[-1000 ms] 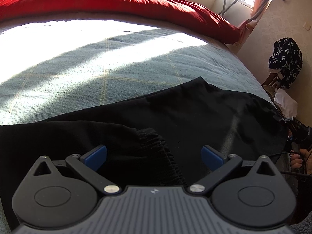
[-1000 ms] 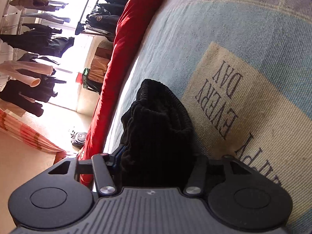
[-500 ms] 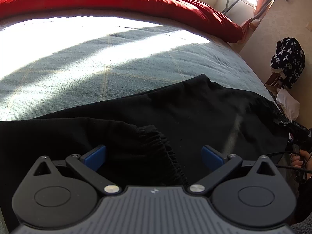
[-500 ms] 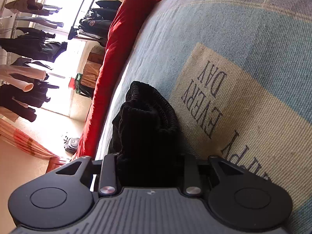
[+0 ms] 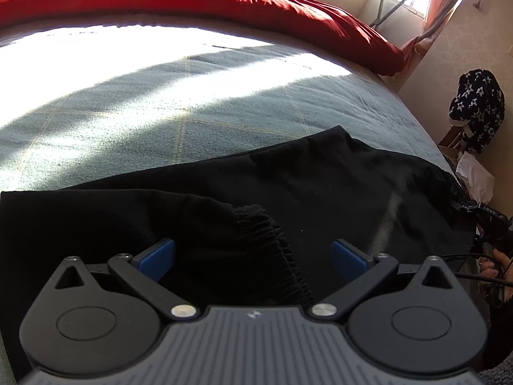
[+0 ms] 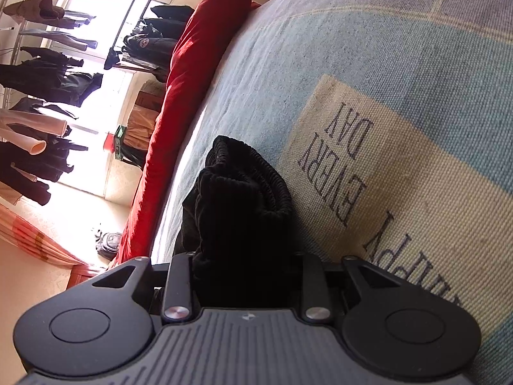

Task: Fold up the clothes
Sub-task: 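Lift the waistband with the right tool and carry it over the pants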

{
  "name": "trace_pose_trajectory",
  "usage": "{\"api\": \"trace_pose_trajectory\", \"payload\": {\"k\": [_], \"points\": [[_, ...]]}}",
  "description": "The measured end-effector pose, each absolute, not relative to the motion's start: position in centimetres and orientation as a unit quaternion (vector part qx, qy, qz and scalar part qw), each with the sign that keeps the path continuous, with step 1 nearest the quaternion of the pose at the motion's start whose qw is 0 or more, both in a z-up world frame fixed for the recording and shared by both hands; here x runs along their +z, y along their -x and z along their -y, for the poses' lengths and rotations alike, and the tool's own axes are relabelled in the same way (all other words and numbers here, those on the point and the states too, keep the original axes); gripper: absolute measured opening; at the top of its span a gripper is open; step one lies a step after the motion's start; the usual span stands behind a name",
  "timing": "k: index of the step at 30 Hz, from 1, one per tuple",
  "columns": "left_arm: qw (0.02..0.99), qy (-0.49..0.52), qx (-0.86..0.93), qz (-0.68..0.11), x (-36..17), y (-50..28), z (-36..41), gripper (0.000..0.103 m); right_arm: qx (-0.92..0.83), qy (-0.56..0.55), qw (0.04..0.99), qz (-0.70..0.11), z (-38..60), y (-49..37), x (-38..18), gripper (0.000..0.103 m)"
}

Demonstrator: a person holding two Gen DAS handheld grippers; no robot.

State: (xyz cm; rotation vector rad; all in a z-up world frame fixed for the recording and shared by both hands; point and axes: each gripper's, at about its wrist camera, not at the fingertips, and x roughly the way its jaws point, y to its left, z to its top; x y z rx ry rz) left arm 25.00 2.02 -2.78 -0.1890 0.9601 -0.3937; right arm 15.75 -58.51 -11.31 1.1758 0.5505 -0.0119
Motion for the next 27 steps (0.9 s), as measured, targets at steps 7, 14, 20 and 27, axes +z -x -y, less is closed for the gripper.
{"api": "trace_pose_trajectory", "payload": {"k": [7, 14, 20, 27], "points": [[0.870, 0.100, -0.175, -0.450, -2.2, -24.7, -2.9, 0.102, -0.005, -0.562, 0.788, -0.251, 58.4, -15.8, -10.4, 0.032], [0.880, 0.102, -0.154, -0.438, -1.6, -23.9, -4.6, 0.102, 0.017, -0.558, 0.795, -0.237, 57.7, -16.3, -8.0, 0.032], [0.888, 0.104, -0.155, -0.421, -0.9, -23.1, -5.7, 0.102, 0.042, -0.549, 0.805, -0.221, 56.3, -16.4, -5.1, 0.032], [0.894, 0.095, -0.171, -0.404, -0.4, -21.9, -7.1, 0.102, 0.083, -0.528, 0.819, -0.209, 53.2, -17.2, -1.6, 0.032]]}}
